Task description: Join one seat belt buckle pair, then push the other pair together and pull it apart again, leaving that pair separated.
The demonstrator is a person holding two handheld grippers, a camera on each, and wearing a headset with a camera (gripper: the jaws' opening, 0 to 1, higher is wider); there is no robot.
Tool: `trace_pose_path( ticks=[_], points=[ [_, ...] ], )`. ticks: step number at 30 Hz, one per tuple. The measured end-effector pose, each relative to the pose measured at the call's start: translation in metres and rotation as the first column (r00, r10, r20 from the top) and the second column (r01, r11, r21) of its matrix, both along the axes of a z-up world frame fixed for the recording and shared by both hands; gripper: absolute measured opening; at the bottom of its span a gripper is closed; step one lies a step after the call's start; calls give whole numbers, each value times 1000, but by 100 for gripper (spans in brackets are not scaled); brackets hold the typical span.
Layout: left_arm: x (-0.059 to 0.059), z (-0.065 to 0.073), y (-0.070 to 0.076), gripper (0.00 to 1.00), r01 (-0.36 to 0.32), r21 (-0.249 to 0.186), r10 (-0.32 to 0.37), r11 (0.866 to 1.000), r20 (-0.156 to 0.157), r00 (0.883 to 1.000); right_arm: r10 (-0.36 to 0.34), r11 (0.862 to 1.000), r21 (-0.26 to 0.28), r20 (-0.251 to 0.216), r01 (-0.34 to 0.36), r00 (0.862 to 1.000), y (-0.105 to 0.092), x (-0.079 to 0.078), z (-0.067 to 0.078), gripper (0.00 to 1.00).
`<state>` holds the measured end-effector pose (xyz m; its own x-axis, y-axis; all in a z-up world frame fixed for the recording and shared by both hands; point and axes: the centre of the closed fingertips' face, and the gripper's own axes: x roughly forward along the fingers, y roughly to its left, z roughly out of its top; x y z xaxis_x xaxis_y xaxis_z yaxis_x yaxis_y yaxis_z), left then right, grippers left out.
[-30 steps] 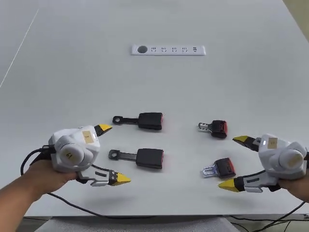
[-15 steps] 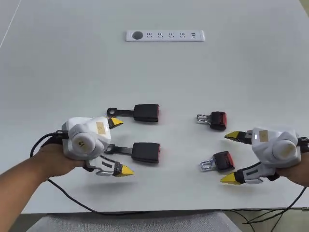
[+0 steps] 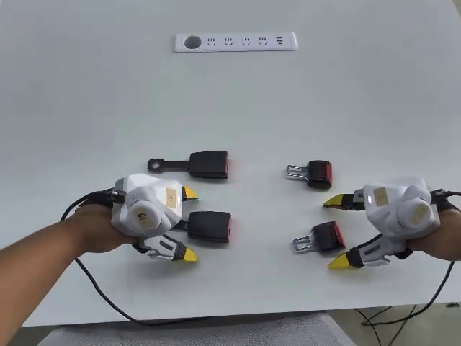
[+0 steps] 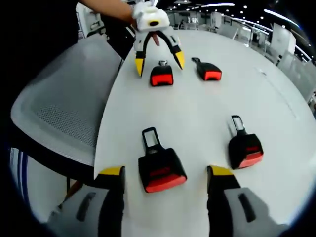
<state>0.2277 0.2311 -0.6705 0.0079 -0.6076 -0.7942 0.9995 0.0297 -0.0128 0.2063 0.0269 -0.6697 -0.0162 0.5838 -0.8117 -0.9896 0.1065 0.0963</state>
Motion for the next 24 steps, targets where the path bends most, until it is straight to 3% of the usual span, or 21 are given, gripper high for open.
trace_pose_path(
  ticks=[2,3,4,5,12,15,20,21,22,24],
  points=[
    [-2,-2,0,65,4,6,-4,1000,-13,1000,21,1000,-2,2,-21,1000,-1,-1,0,63],
    [-2,-3,1,62,10,9,-10,1000,-11,1000,25,1000,-1,0,-25,1000,-1,-2,1,60],
    [0,-4,1,61,25,9,-25,1000,14,1000,25,1000,-2,-5,-25,1000,-2,-2,1,58],
    [-1,-4,0,61,20,0,-20,1000,-3,1000,27,1000,-2,-6,-27,1000,-2,-2,0,57],
    [1,-1,0,50,6,-22,-6,1000,3,1000,52,999,-2,11,-52,999,0,-6,2,48],
    [-1,0,-1,42,3,-29,-2,1000,3,1000,24,1000,15,17,-25,1000,0,-5,3,38],
    [-1,1,-1,41,8,-29,-7,1000,9,1000,-51,996,79,11,50,999,-2,-4,4,37],
    [5,2,-1,37,-7,-38,9,999,33,999,-79,993,91,2,79,997,0,-3,5,37],
    [5,1,1,34,-16,-30,16,999,17,1000,-104,990,99,-5,104,995,0,-3,5,36],
    [6,2,1,34,-20,-34,20,999,16,1000,-127,986,110,-1,126,992,1,-2,6,35]
  ],
)
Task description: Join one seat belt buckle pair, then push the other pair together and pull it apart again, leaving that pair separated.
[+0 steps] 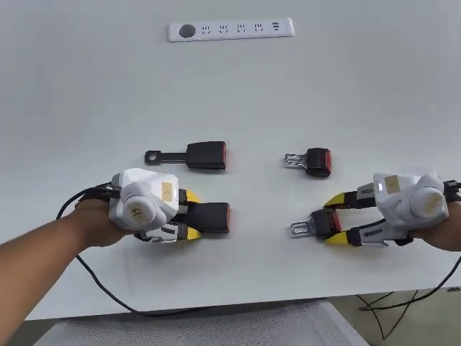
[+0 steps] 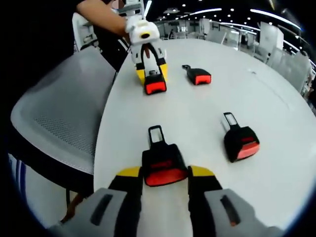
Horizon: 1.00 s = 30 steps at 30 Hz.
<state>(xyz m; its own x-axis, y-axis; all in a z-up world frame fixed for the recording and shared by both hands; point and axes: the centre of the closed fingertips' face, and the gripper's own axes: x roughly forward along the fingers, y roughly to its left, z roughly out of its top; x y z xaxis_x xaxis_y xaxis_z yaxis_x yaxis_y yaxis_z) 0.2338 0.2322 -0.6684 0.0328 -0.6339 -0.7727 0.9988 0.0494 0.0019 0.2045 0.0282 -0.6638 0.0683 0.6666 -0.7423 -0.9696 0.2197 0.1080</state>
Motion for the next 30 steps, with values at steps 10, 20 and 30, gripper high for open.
trace_pose_path(
  ticks=[10,20,30],
  points=[
    [-1,0,-1,33,-8,13,8,1000,-2,1000,-34,999,38,18,34,999,2,0,0,34],
    [-3,0,0,33,-17,19,17,1000,-5,1000,-17,997,75,20,15,1000,14,5,2,34],
    [-5,1,-1,33,-19,32,20,999,-6,1000,-11,991,136,28,7,1000,41,7,8,34]
  ],
)
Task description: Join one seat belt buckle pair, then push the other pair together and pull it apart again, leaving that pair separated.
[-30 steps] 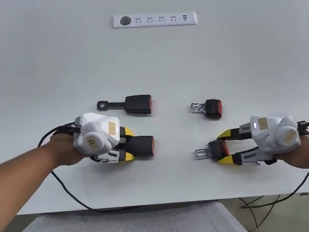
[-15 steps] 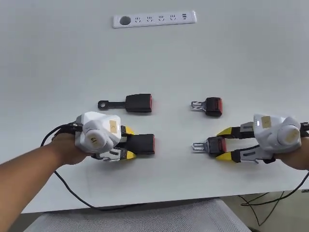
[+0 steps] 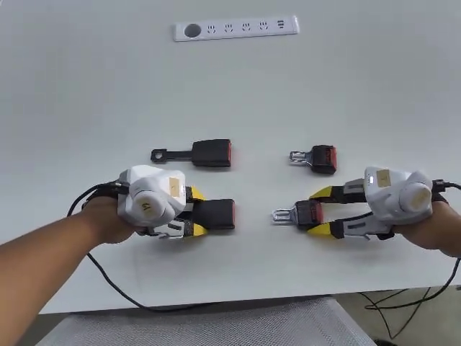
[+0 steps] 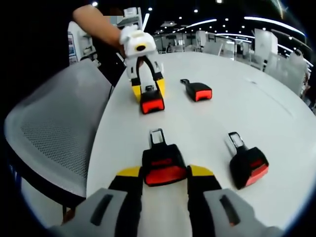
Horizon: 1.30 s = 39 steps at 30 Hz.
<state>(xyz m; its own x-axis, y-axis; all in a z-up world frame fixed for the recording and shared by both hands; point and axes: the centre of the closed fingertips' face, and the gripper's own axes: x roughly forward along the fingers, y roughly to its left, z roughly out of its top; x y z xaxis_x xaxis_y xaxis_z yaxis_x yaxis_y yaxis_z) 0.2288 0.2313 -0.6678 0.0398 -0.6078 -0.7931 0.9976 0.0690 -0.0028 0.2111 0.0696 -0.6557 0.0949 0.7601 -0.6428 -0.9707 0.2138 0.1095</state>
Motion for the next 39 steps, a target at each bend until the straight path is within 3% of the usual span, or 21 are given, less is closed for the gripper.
trace_pose_path(
  ticks=[20,26,27,29,39],
  points=[
    [0,1,0,33,-1,23,1,1000,-1,1000,37,997,61,26,-39,999,57,-1,-1,34],
    [0,0,1,33,-7,24,7,1000,-3,1000,35,998,57,21,-36,999,68,3,-2,34],
    [1,0,1,33,-9,25,9,1000,-1,1000,59,997,46,43,-61,997,69,4,-2,34],
    [1,0,1,33,-16,21,16,1000,-3,1000,42,998,50,19,-43,999,67,5,-4,34],
    [1,-1,0,32,-1,36,1,999,-4,1000,19,999,33,-4,-18,1000,73,9,-7,34]
  ],
)
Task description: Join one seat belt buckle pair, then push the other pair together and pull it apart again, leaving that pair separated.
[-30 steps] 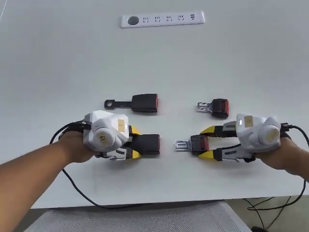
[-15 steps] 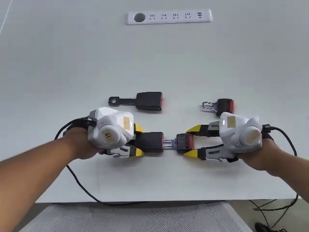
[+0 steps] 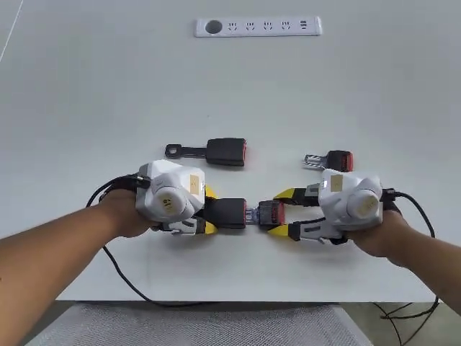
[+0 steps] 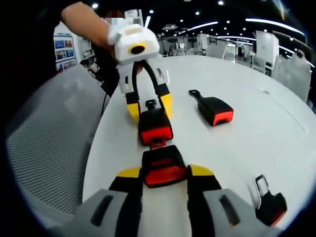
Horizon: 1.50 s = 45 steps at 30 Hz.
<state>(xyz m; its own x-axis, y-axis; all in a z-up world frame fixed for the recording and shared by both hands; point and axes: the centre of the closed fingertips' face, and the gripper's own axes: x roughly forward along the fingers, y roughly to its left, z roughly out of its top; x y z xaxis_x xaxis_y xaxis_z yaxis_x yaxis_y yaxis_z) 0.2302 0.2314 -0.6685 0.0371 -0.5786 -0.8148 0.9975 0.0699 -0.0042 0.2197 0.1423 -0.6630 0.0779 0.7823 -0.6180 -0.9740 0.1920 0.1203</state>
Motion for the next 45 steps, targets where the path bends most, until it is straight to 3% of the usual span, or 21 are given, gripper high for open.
trace_pose_path(
  ticks=[9,33,45],
  points=[
    [-1,0,-1,32,20,14,-20,1000,-3,1000,-37,999,4,-14,37,999,17,2,-3,34],
    [-1,-2,0,32,23,12,-23,1000,0,1000,-44,999,-25,9,44,999,15,4,-4,34],
    [-1,-1,2,32,10,-46,-9,999,4,1000,-56,998,0,7,56,998,13,3,-4,33]
  ],
)
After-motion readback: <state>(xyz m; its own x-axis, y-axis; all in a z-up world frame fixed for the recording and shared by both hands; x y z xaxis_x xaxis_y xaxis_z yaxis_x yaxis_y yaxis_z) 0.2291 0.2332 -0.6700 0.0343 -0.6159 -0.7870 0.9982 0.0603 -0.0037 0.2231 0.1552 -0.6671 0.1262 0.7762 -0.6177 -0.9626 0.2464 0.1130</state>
